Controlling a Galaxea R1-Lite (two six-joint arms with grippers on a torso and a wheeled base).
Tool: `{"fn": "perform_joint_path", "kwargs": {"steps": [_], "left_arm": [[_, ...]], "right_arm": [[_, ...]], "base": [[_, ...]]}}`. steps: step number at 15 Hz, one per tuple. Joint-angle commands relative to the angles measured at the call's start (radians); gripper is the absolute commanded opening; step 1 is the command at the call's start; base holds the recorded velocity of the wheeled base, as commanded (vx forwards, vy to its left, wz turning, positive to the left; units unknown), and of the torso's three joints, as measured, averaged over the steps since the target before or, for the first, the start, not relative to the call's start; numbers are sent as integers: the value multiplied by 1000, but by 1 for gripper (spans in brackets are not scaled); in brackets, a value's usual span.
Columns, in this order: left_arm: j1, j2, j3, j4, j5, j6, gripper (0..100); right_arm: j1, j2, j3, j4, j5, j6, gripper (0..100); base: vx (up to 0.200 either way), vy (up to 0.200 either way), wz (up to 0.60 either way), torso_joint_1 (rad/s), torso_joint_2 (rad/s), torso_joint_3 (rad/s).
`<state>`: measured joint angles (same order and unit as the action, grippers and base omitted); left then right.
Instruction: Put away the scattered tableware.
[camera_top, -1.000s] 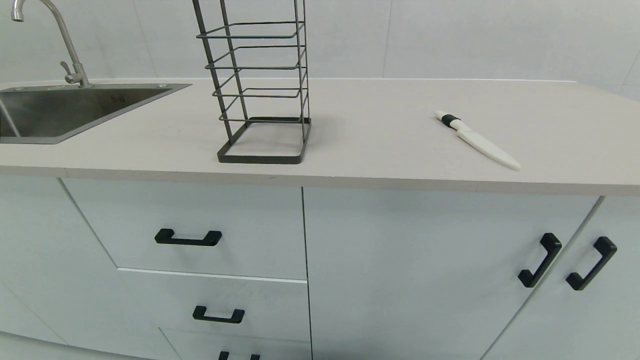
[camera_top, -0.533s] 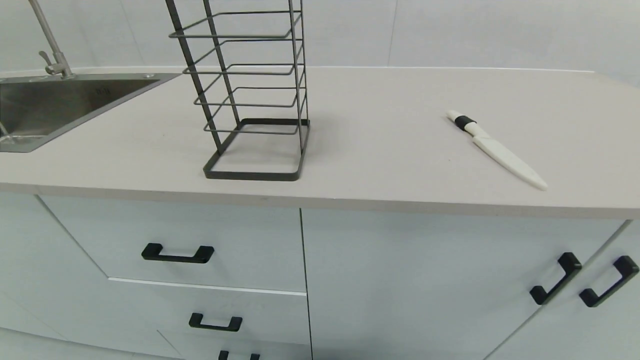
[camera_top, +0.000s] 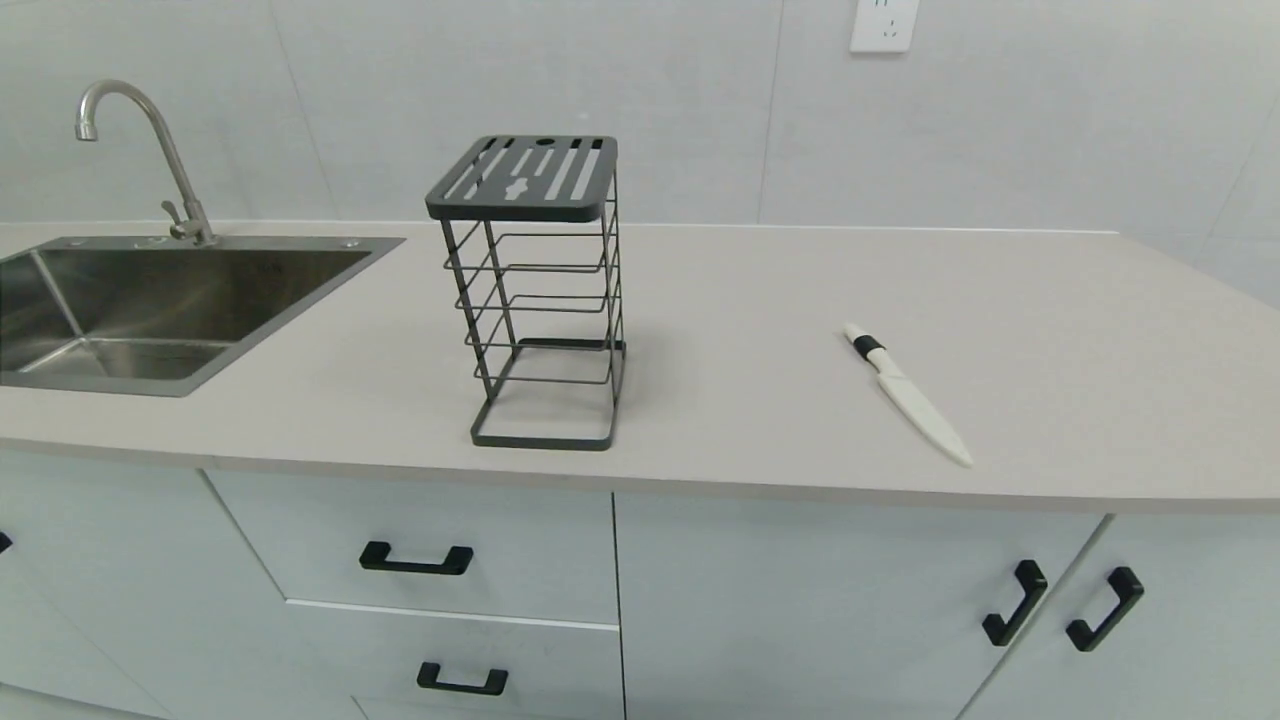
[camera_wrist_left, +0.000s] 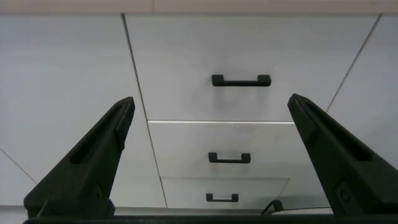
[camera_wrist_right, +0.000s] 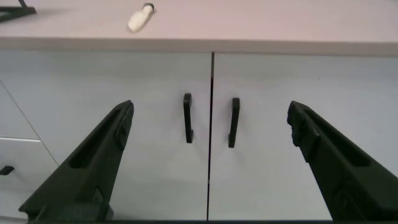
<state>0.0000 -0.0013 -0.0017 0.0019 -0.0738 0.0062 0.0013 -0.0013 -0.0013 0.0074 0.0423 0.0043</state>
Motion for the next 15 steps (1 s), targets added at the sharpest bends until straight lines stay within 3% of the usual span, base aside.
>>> {"fn": "perform_joint_path", "kwargs": {"steps": [1, 15], "left_arm": [[0, 1, 0, 0, 0, 0, 100], [0, 1, 0, 0, 0, 0, 100]], "right_arm": [[0, 1, 0, -1, 1, 0, 100], [0, 1, 1, -1, 1, 0, 100]], "base": [[0, 0, 0, 36, -486, -227], [0, 0, 0, 296, -513, -245]]}}
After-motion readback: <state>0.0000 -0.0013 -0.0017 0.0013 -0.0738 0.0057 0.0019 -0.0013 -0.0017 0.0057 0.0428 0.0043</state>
